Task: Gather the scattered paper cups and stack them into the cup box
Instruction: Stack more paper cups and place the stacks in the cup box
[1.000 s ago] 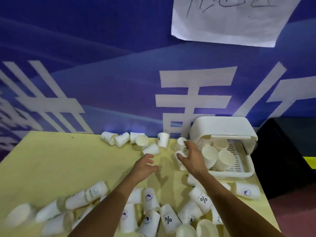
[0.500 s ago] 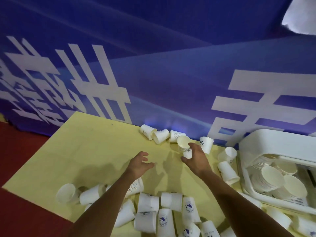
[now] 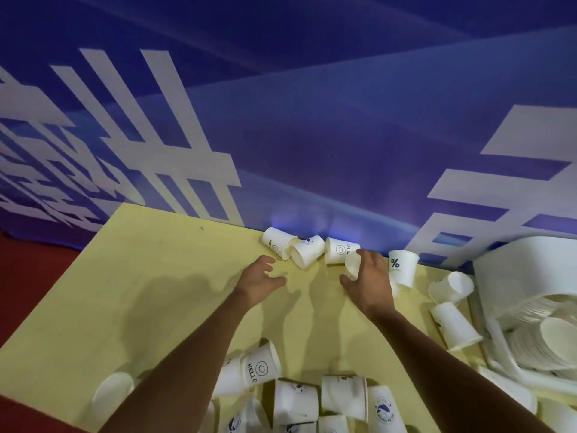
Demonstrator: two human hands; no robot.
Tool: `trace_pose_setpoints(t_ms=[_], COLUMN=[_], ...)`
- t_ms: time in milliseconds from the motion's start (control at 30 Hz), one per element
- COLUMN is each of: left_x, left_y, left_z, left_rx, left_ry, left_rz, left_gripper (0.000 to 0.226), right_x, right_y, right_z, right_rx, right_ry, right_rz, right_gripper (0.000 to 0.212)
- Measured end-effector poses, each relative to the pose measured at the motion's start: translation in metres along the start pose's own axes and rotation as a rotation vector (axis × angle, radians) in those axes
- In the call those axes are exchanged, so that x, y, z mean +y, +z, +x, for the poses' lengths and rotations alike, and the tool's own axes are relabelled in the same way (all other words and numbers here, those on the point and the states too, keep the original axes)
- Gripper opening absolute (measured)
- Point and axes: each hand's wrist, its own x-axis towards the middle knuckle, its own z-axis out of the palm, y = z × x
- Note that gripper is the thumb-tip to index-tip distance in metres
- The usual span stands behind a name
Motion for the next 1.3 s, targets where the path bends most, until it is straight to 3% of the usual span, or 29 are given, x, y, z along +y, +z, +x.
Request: trace_pose_setpoints(t_ms=[333,533,700,967,1167,1300], left_x=[0.014,0.011,0.005,-0.007,-0.013,-0.012], left_y=[-0.005,0.006,0.013,0.014,0.007,0.009], left_z=[0.076,0.102,0.114,0.106,0.079,0.042], left_rx=[0.099,0.092,0.086,0.233,0.290,0.299], left_ry=[0.110,0.257,0.282,0.401,0.280,0.171], left_rz=[0.355,0.560,0.721,1.066,0.973,0.724], left_gripper=[0.076,0.062,0.067,0.069,0.059,0.066], right_x=[0.016,0.026,0.034,0.033,0.025,0.017], right_y=[0.035,0.045,0.051,0.044,0.023,-0.001], right_z=[0.016,0.023,0.026,0.010,-0.001,-0.015], right_rx=[0.097,0.192,0.182,0.194,0.198,0.196], right_ry=[-0.011,-0.040,-0.047,-0.086,-0.071,-0.019], right_rz=[-0.064,-0.103,-0.123,-0.029,0.137,0.193], right_gripper=[0.079,0.073,0.070,0.068,0.070,0.068])
